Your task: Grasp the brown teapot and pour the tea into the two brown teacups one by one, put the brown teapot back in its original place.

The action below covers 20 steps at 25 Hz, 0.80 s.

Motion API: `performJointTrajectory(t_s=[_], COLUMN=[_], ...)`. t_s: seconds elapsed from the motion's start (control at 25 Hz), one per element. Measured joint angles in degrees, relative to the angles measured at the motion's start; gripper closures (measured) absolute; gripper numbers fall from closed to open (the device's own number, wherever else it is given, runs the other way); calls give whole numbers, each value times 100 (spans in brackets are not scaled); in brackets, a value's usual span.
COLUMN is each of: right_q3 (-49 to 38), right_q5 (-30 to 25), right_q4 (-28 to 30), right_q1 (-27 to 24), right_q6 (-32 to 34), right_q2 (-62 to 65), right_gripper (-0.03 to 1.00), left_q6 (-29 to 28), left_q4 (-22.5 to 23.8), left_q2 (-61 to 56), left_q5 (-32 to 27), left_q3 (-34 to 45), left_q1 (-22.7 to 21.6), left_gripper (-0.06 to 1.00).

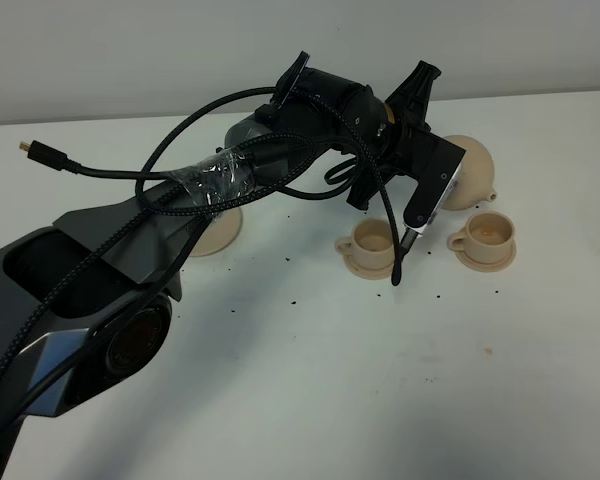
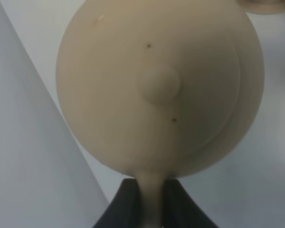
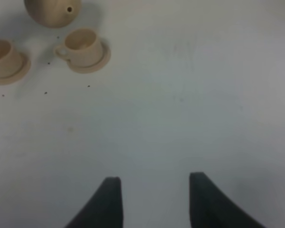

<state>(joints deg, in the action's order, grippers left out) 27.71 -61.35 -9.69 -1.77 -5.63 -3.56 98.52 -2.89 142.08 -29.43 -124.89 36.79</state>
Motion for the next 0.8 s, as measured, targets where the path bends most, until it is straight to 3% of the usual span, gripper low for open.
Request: performJointTrajectory(t_s=[0.8], right_q3=[0], right_q5=[0], right_q4=[0], right_q1=[0], right_q6=[0], right_q2=[0], right_gripper=[63], left_q6=[563], left_q4=[289], left_q2=[0], left_q5=[439], left_q3=[0], left_q1=[0], left_gripper=[82])
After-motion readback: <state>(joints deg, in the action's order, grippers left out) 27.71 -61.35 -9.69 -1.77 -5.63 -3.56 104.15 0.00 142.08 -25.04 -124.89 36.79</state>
